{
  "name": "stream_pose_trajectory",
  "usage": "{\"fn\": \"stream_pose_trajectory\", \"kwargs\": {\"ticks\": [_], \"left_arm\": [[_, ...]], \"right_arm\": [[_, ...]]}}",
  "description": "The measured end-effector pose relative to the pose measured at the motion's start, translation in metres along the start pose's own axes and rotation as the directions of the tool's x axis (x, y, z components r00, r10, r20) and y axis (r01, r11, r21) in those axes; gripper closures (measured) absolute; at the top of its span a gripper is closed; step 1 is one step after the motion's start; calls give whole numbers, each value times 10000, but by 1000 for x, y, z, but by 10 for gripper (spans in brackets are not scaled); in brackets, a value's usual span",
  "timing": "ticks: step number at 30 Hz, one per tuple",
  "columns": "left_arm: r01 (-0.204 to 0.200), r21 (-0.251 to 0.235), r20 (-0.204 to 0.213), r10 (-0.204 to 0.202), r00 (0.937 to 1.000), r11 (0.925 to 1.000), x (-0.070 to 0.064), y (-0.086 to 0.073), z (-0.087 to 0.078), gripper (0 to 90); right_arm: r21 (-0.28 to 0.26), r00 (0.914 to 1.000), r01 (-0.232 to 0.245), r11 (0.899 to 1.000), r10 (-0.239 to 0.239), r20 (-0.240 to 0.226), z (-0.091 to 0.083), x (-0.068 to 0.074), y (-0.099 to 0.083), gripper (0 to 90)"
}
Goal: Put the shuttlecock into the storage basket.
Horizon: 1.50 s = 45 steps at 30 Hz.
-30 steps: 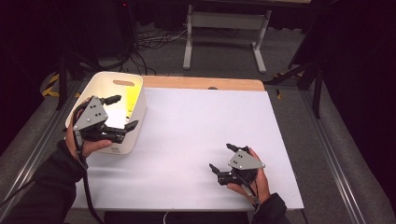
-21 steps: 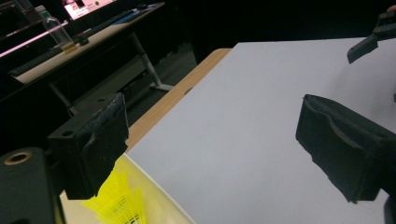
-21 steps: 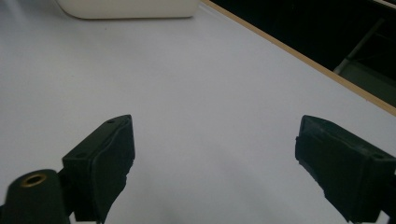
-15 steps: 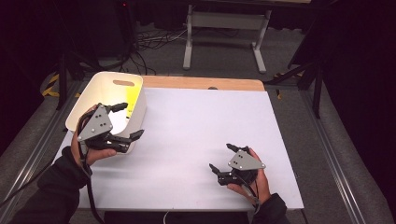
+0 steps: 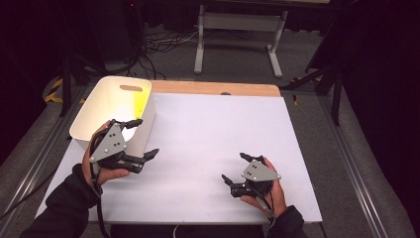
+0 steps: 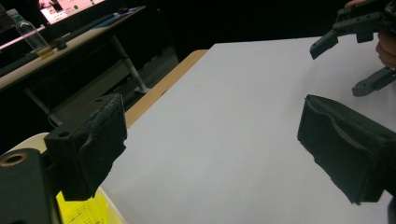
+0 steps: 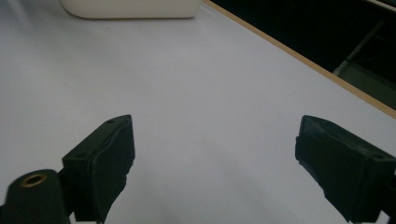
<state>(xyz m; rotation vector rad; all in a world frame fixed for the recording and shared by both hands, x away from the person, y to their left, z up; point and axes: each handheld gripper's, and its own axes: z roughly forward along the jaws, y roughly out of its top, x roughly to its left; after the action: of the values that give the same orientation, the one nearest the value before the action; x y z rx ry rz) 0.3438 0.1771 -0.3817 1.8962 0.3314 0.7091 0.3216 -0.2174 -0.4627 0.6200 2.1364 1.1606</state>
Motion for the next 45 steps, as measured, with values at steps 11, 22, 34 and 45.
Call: {"fn": "stream_pose_trajectory", "kwargs": {"ticks": [11,22,34,45], "left_arm": [[-256,163,309,251,9992,9995,-17,-9,9,86],[-329,488,479,305,9984,9983,-32,-30,20,87],[-341,893,578,290,9979,9954,-46,-53,27,95],[-197,1200,578,128,9982,9926,-50,-77,26,96]], "right_arm": [[-27,10000,54,10000,-54,7,-1,1,0,129],[-42,9999,156,9999,-156,6,-1,4,2,129],[-55,9996,275,9996,-275,-19,-2,7,3,128],[61,9994,359,9993,-359,9,-2,10,2,123]]}}
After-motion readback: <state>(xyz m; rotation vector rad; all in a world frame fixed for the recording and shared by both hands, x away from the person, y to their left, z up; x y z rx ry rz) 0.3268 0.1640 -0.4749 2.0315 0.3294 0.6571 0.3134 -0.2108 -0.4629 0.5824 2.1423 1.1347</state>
